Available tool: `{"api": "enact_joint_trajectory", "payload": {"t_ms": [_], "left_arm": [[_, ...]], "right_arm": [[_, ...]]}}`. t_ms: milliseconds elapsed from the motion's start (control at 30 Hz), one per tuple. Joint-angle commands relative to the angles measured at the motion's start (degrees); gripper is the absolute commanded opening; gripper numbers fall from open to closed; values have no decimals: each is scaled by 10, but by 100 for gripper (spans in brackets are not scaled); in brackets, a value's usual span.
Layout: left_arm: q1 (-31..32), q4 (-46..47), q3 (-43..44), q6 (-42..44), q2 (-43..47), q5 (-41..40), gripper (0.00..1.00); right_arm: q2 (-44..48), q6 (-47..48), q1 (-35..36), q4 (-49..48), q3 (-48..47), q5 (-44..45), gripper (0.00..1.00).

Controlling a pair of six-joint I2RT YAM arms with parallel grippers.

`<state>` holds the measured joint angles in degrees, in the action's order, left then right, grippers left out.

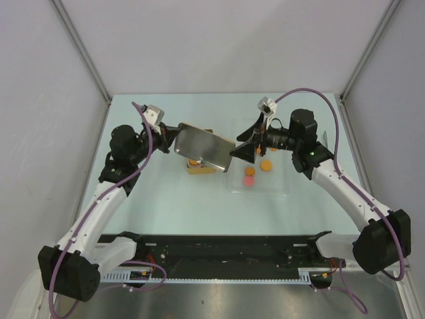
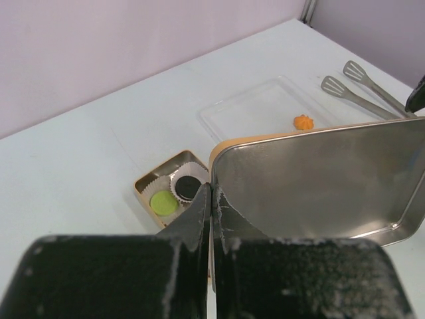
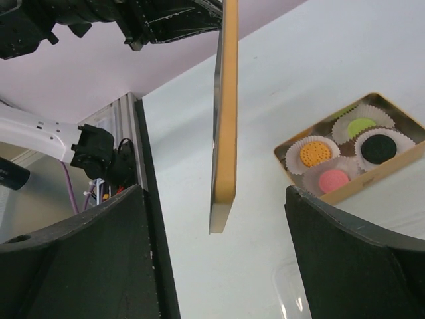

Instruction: Pack the cookies

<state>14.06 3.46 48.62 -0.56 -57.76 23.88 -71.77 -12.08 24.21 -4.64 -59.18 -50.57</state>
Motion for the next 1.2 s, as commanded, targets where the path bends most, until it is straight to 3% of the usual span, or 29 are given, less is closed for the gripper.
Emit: {"api": "enact_joint_trajectory", "payload": {"t_ms": [0, 300, 467, 567, 800, 933, 967, 1067, 1167], "left_arm": [[-4, 41, 9, -23, 1, 17, 0], [-4, 44, 4, -54, 22, 28, 0], [-4, 50, -4, -78, 39, 36, 0], [-4, 52, -6, -88, 46, 46, 0], [-4, 68, -20, -106, 49, 57, 0], [-4, 70, -22, -110, 43, 51, 2], [-4, 70, -21, -110, 41, 47, 6], [-4, 68, -21, -107, 43, 22, 17], [-4, 65, -21, -103, 46, -7, 26]], "right_arm": [[12, -1, 14, -12, -24, -9, 92], [-9, 52, 44, 1, -25, 58, 89], [-25, 65, 55, -2, -25, 71, 84], [-32, 76, 63, -3, -30, 88, 75], [-37, 119, 98, 37, -52, 150, 36], [-35, 138, 109, 45, -56, 185, 19], [-34, 139, 109, 45, -57, 198, 12], [-30, 146, 109, 67, -62, 229, 2], [-23, 152, 109, 70, -66, 257, 0]]}}
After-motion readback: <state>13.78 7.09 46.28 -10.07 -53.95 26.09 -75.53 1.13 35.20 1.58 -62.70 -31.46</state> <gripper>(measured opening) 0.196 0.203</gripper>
